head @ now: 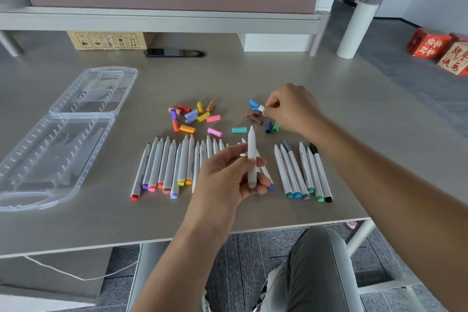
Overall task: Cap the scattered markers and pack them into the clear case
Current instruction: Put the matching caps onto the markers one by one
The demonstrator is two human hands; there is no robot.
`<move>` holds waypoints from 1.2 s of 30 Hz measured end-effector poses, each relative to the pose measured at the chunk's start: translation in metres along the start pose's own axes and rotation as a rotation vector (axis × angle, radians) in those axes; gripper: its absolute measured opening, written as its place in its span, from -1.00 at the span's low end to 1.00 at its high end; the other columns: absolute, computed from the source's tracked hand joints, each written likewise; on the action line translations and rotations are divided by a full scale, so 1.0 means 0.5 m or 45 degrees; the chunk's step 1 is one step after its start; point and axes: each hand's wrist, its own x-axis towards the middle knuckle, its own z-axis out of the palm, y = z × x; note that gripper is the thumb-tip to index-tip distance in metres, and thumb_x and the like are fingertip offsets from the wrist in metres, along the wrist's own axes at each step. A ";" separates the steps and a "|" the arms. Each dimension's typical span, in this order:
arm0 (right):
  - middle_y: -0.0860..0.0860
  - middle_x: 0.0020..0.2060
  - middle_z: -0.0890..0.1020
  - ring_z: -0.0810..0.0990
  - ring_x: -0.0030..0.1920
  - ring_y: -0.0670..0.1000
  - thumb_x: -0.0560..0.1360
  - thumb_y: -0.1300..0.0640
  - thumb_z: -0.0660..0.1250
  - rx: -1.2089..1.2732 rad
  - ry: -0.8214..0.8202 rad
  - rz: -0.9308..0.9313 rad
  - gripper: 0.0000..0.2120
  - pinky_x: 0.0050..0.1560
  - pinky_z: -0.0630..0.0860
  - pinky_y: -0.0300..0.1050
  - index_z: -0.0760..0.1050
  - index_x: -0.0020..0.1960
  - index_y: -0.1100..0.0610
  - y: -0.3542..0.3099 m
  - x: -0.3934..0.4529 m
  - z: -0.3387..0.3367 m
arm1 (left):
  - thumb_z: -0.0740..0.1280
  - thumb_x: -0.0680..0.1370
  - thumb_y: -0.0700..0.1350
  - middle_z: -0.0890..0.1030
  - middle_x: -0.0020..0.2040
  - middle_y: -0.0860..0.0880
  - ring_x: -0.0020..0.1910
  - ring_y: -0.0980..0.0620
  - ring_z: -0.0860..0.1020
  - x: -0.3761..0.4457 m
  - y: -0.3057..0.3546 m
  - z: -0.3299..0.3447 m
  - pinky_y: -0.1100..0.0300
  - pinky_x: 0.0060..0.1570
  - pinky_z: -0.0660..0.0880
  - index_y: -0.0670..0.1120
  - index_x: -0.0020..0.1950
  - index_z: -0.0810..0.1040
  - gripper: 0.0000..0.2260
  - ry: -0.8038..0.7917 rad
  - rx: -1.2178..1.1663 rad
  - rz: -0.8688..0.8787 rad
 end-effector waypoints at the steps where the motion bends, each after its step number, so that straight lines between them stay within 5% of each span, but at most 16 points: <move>1: 0.00 -0.21 0.71 0.62 -0.20 0.03 0.55 0.07 0.46 0.132 -0.009 -0.048 -0.92 -0.21 0.46 -0.13 0.71 -0.05 0.07 0.008 -0.011 -0.009 | 0.23 0.61 -0.39 0.66 -0.07 -0.24 -0.38 -0.06 0.56 0.002 0.000 0.002 0.12 -0.33 0.53 -0.25 0.26 0.55 -0.74 0.017 0.012 0.011; 5: -0.10 -0.12 0.73 0.67 -0.15 -0.18 0.58 0.13 0.46 0.607 -0.113 -0.185 -0.90 -0.09 0.52 -0.30 0.70 0.08 0.06 0.032 -0.076 -0.044 | 0.19 0.61 -0.37 0.63 -0.12 -0.16 -0.43 0.01 0.43 0.009 0.002 0.014 0.14 -0.40 0.34 -0.11 0.18 0.65 -0.69 0.092 0.069 0.021; 8: -0.20 -0.23 0.69 0.56 -0.30 -0.29 0.60 0.12 0.44 0.789 -0.175 -0.195 -0.88 -0.27 0.39 -0.47 0.71 0.10 -0.02 0.049 -0.122 -0.060 | 0.18 0.61 -0.36 0.57 -0.14 -0.14 -0.47 0.03 0.38 0.010 -0.001 0.025 0.17 -0.42 0.24 -0.08 0.17 0.67 -0.66 0.111 0.085 0.003; 13: -0.32 -0.48 0.55 0.45 -0.43 -0.21 0.63 0.18 0.40 0.907 -0.247 -0.205 -0.86 -0.29 0.35 -0.36 0.70 0.14 0.08 0.072 -0.149 -0.075 | 0.15 0.59 -0.39 0.54 -0.14 -0.17 -0.49 0.02 0.36 0.004 -0.014 0.037 0.21 -0.53 0.23 -0.14 0.17 0.66 -0.65 0.090 0.103 -0.030; 17: 0.01 -0.31 0.57 0.33 -0.28 0.11 0.64 0.23 0.36 0.949 -0.350 -0.229 -0.78 -0.17 0.30 0.04 0.73 0.09 -0.03 0.078 -0.157 -0.085 | 0.14 0.58 -0.40 0.56 -0.17 -0.17 -0.50 0.02 0.31 -0.002 -0.020 0.040 0.23 -0.50 0.17 -0.15 0.11 0.68 -0.65 0.063 0.125 -0.053; 21: 0.01 -0.31 0.57 0.38 -0.30 0.03 0.64 0.26 0.34 1.131 -0.405 -0.176 -0.77 -0.26 0.36 -0.09 0.74 0.13 0.04 0.072 -0.163 -0.077 | 0.17 0.59 -0.38 0.56 -0.19 -0.15 -0.50 0.03 0.31 -0.007 -0.021 0.041 0.22 -0.49 0.16 -0.20 0.08 0.65 -0.72 0.031 0.122 -0.050; 25: 0.10 0.00 0.76 0.42 -0.39 -0.07 0.61 0.30 0.36 1.514 -0.369 0.128 -0.81 -0.37 0.39 -0.26 0.66 0.19 0.20 0.049 -0.174 -0.052 | 0.22 0.63 -0.34 0.53 -0.20 -0.14 -0.49 0.07 0.28 -0.014 -0.026 0.049 0.23 -0.51 0.14 -0.29 0.07 0.58 -0.86 -0.019 0.075 -0.045; 31: -0.02 -0.25 0.69 0.40 -0.41 -0.09 0.57 0.21 0.45 1.463 -0.187 0.227 -0.89 -0.33 0.33 -0.18 0.74 0.05 0.15 0.052 -0.188 -0.045 | 0.20 0.64 -0.36 0.49 -0.19 -0.19 -0.48 0.08 0.23 -0.016 -0.027 0.065 0.25 -0.51 0.14 -0.33 0.11 0.56 -0.85 0.004 -0.001 -0.065; 36: 0.01 -0.22 0.69 0.43 -0.41 -0.11 0.57 0.23 0.45 1.425 -0.132 0.206 -0.89 -0.33 0.35 -0.18 0.75 0.03 0.14 0.055 -0.193 -0.050 | 0.22 0.62 -0.39 0.51 -0.21 -0.18 -0.50 0.08 0.24 -0.009 -0.032 0.080 0.24 -0.54 0.18 -0.33 0.14 0.56 -0.84 0.059 -0.066 -0.110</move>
